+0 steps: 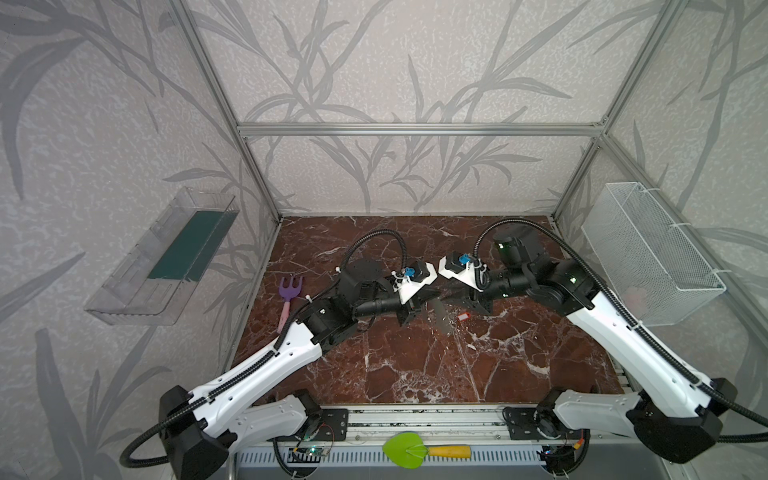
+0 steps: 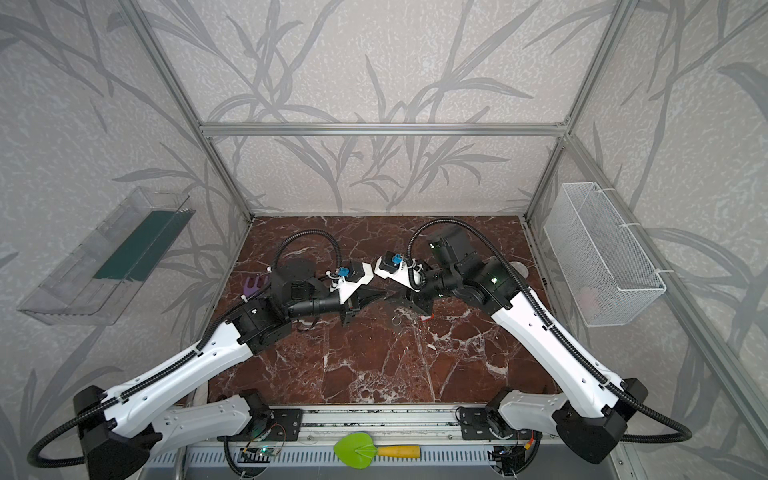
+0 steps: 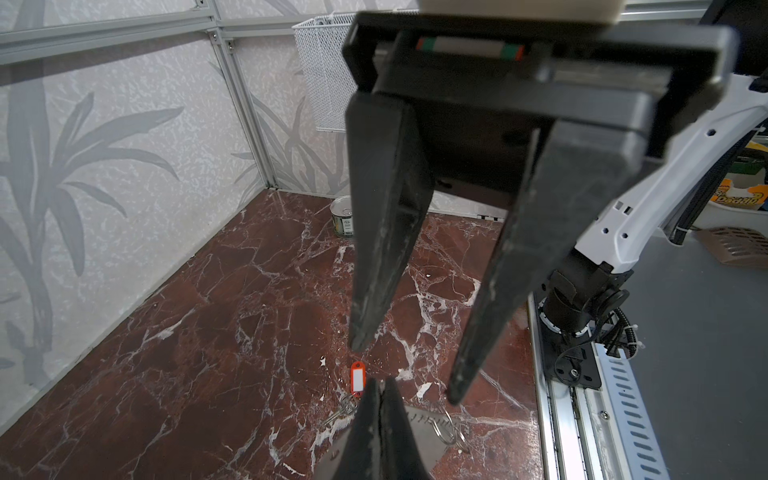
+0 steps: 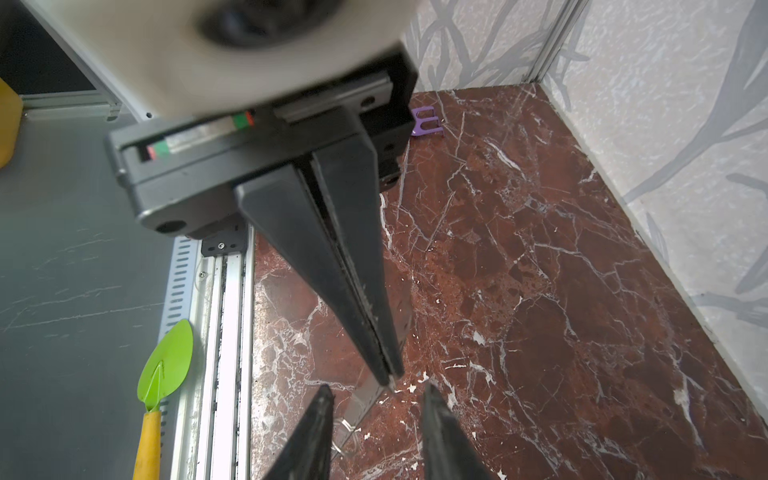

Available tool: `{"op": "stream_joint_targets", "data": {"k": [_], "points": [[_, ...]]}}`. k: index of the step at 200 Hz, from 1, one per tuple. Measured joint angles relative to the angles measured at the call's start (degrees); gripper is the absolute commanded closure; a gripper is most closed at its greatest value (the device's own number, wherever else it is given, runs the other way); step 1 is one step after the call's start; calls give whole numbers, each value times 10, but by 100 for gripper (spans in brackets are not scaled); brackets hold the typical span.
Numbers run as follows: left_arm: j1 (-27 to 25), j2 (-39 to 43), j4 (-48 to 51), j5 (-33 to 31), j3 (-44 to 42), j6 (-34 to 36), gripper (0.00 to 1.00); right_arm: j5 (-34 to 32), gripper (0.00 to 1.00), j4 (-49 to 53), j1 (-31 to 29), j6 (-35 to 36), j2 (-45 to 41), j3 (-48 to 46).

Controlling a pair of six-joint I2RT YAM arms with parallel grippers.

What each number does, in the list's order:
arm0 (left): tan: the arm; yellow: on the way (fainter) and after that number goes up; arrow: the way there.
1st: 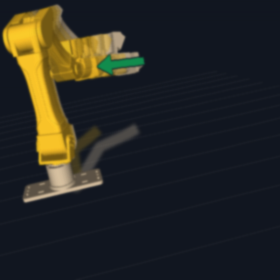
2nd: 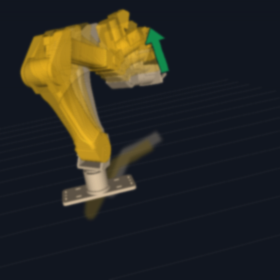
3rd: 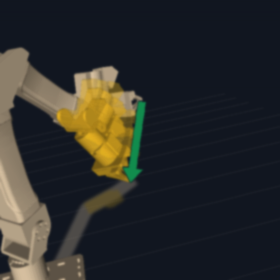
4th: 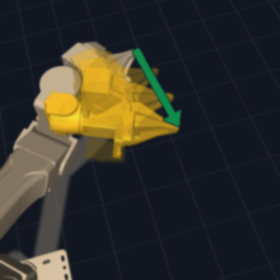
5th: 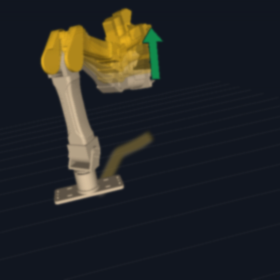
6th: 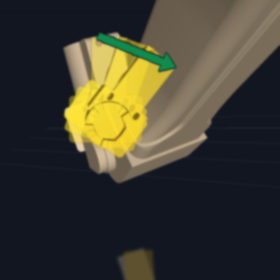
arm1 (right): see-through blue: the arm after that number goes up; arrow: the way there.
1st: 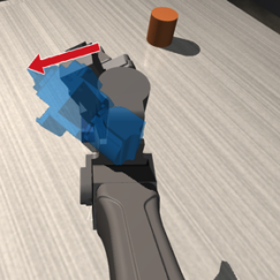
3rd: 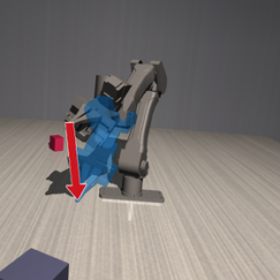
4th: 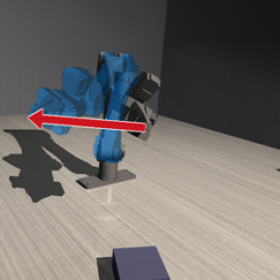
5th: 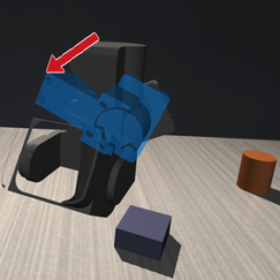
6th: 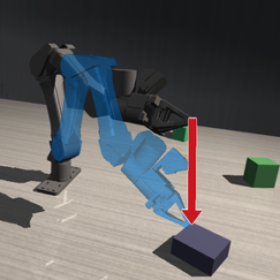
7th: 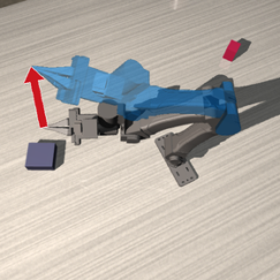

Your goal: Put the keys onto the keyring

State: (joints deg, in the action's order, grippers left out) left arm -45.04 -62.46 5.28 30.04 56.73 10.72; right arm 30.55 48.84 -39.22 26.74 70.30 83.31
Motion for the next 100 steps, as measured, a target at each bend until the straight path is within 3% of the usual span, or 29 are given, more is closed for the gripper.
{"op": "stream_joint_targets", "data": {"k": [25,73,100], "points": [[1,0,-9,0,0,-2,100,2,62,-20,4,-13,-18,-26],[14,1,-38,32,-9,-20,100,9,90,-67,22,-47,-36,-90],[21,1,-50,41,-9,-30,100,24,90,-85,32,-63,-39,-102]]}}
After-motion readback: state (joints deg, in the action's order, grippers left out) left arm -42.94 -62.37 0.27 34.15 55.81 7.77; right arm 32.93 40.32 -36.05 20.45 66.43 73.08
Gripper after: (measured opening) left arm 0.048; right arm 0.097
